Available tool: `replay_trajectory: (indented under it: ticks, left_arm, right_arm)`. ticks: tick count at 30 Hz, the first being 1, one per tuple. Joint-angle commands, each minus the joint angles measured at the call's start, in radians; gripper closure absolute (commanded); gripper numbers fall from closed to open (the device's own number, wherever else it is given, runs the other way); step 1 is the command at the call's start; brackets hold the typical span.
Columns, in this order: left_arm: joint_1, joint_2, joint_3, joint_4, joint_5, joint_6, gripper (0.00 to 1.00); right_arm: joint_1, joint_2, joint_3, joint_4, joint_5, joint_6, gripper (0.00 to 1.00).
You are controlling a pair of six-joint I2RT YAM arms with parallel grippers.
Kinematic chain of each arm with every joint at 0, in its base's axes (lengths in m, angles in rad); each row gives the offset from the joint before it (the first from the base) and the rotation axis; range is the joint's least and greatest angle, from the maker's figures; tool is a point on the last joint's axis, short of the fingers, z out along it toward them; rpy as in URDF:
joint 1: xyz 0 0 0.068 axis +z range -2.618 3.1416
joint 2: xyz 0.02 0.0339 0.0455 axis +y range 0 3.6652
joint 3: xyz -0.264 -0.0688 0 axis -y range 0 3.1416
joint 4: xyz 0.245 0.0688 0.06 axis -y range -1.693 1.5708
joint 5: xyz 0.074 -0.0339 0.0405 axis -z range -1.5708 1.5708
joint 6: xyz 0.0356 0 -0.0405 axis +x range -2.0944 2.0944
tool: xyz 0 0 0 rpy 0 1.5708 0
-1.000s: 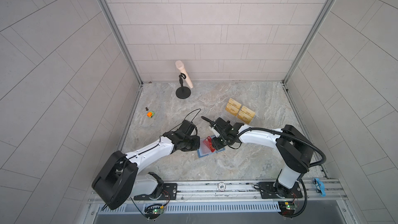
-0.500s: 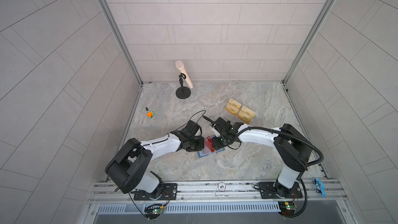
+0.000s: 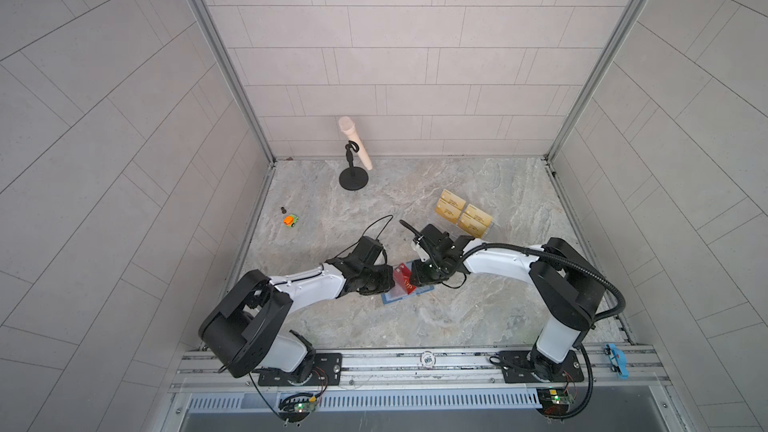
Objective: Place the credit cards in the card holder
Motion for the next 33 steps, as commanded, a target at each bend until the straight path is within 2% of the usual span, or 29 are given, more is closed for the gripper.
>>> replay_trajectory:
  ticks: [1,6,10,14,17,23,33]
  left_arm:
    - [-0.005,-0.002,-0.030,-0.034,-0.012,-0.011,0.98]
    - [-0.005,-0.006,-0.029,-0.036,-0.007,-0.013,0.96]
    - [-0.005,-0.023,-0.021,-0.052,-0.013,-0.012,0.93]
    - [-0.005,-0.018,-0.001,-0.083,-0.019,0.005,0.91]
    - [-0.005,-0.017,0.000,-0.096,-0.027,0.009,0.91]
    - [-0.005,-0.013,0.007,-0.119,-0.043,0.020,0.92]
    - [-0.005,-0.008,0.025,-0.162,-0.053,0.032,0.92]
  right_arm:
    - [0.008,0.019,-0.041,0.013,-0.027,0.053,0.64]
    - [0.010,0.011,-0.068,0.057,-0.045,0.092,0.66]
    - [0.009,-0.001,-0.067,0.032,0.001,0.069,0.67]
    - [0.009,0.012,-0.046,0.007,0.017,-0.012,0.66]
    - [0.008,0.008,-0.030,0.020,0.008,-0.082,0.57]
    - [-0.021,0.047,0.038,-0.012,-0.051,-0.198,0.48]
    - [-0.070,0.140,0.175,-0.107,-0.131,-0.353,0.48]
